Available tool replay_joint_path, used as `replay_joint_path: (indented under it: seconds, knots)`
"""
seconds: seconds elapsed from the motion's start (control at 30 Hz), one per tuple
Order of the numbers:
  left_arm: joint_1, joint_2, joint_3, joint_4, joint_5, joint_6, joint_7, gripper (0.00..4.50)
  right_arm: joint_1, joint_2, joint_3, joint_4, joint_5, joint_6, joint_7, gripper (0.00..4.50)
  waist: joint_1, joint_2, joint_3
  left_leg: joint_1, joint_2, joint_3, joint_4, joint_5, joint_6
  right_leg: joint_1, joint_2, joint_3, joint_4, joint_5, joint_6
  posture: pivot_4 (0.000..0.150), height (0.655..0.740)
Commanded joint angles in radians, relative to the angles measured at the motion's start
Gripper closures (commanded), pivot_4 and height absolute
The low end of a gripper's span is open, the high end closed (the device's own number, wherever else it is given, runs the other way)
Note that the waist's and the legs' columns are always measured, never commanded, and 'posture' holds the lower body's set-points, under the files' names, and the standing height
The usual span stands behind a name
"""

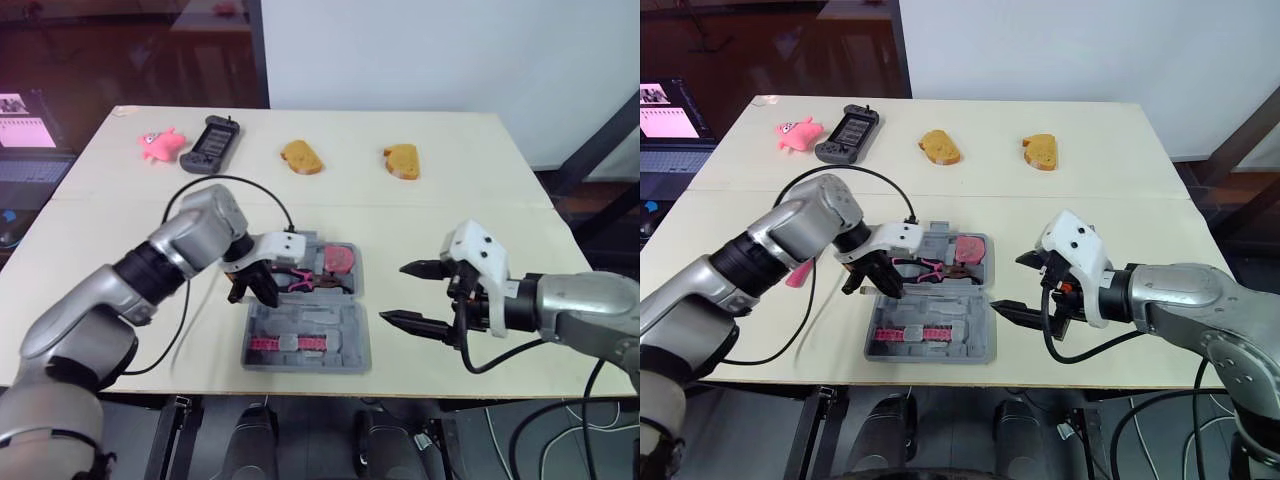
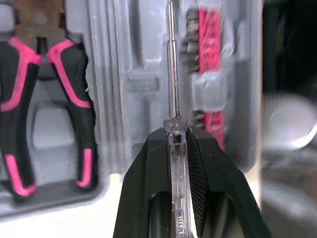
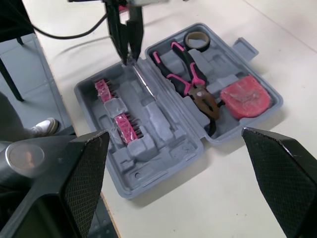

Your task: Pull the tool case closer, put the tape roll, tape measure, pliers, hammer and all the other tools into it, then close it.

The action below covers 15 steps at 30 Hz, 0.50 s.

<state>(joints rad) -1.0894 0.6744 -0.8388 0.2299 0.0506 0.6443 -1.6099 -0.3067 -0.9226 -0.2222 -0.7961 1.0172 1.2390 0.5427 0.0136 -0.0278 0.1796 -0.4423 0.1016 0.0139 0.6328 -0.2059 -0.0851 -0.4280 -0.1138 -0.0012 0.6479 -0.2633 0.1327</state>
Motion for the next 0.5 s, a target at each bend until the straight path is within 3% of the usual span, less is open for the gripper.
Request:
replay_joint_path:
  seconds: [0.03,0.33,0.5]
  knots:
    - [-0.041,-0.037,-0.027,0.065,0.070,-0.043,-0.003,4.49,0.009,-0.009,-0.015,-0.038,0.030,-0.006,-0.032,0.00,0.000,0.000,0.000,0.000,0.000,0.000,0.000,0.000,0.000,0.000,0.000,0.000,0.000,0.000,0.000,0.150,0.7207]
    - [-0.078,-0.162,-0.044,0.189,0.201,0.047,0.030,4.49,0.031,-0.016,0.007,-0.034,0.017,-0.028,-0.073,0.00,0.000,0.000,0.000,0.000,0.000,0.000,0.000,0.000,0.000,0.000,0.000,0.000,0.000,0.000,0.000,0.150,0.7207]
    - [-0.069,-0.170,-0.039,0.186,0.220,0.030,0.012,4.49,0.037,-0.018,0.018,-0.032,0.012,-0.040,-0.078,0.00,0.000,0.000,0.000,0.000,0.000,0.000,0.000,0.000,0.000,0.000,0.000,0.000,0.000,0.000,0.000,0.150,0.7207]
